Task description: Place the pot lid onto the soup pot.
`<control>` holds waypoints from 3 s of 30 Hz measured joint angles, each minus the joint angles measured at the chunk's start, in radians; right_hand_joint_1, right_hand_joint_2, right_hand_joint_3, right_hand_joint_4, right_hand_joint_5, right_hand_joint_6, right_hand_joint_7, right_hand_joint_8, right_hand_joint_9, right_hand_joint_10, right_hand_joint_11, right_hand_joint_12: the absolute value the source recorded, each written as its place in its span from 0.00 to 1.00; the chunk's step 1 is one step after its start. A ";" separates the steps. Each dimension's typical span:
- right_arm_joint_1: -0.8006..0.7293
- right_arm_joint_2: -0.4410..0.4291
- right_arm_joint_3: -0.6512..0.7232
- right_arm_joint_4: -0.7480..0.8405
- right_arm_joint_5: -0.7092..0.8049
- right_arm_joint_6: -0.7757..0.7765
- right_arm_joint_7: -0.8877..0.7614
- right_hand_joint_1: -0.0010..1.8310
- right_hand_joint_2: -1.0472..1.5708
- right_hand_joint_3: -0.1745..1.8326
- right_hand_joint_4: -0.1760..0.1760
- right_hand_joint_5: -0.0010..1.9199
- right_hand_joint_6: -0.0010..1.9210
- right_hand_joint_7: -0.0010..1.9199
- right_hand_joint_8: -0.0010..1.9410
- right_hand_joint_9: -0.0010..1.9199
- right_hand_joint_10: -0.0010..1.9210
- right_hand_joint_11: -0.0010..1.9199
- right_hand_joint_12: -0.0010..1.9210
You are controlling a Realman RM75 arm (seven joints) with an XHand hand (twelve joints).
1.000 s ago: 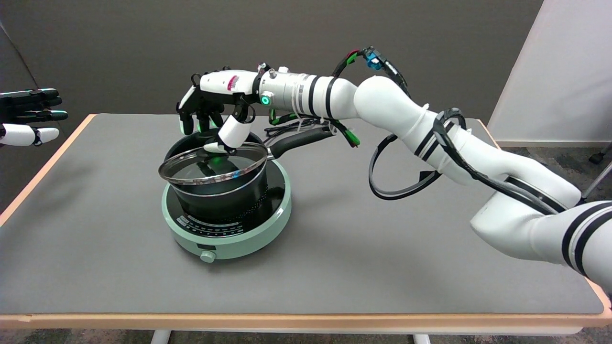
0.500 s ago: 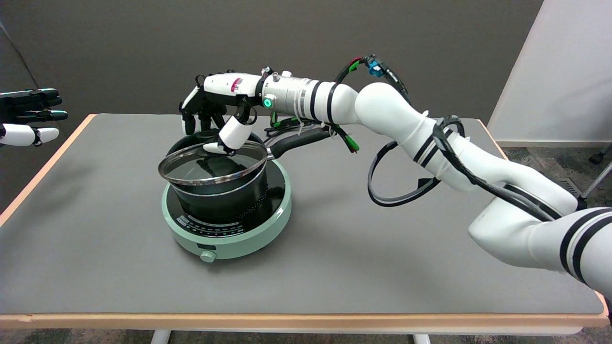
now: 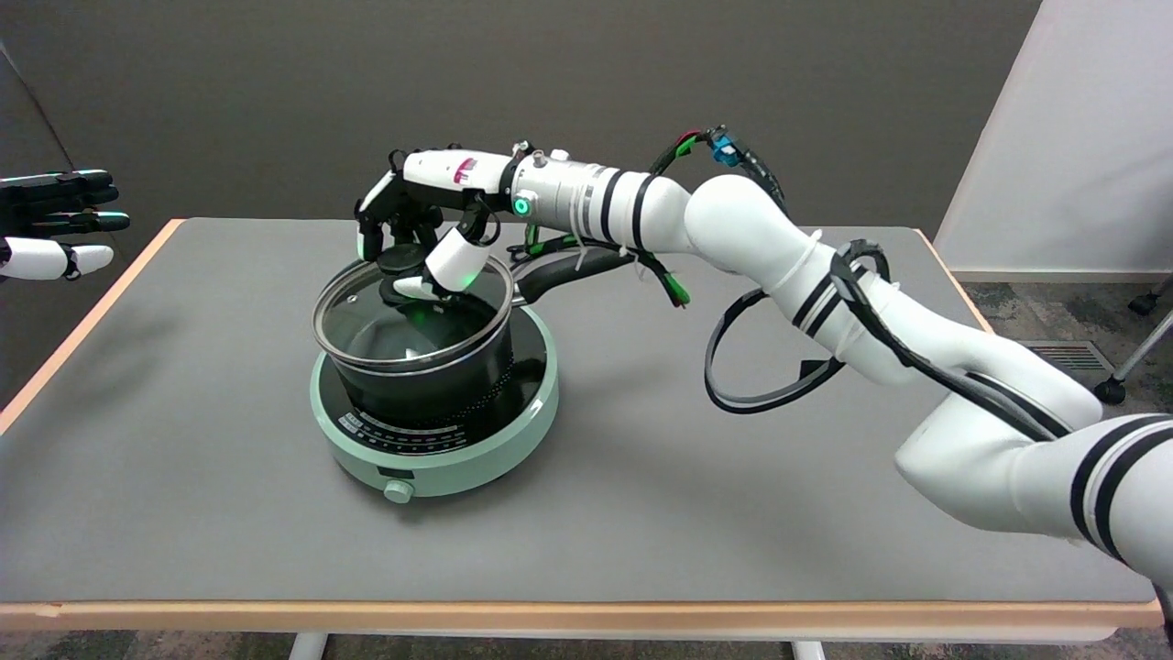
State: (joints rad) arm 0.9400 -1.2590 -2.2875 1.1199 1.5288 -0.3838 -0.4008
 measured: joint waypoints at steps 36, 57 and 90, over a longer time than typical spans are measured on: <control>-0.036 -0.011 0.047 0.007 -0.023 0.009 -0.002 0.54 0.64 0.52 0.78 0.38 0.29 0.48 0.23 0.46 0.46 0.16 0.95; -0.045 -0.010 0.058 0.018 -0.025 0.005 -0.003 0.51 0.62 0.57 0.75 0.35 0.24 0.40 0.14 0.36 0.30 0.28 0.67; -0.057 0.001 0.081 0.022 -0.025 0.003 -0.001 0.51 0.60 0.57 0.73 0.34 0.19 0.34 0.10 0.28 0.21 0.20 0.51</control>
State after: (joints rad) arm 0.8832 -1.2584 -2.2068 1.1424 1.5038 -0.3813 -0.4014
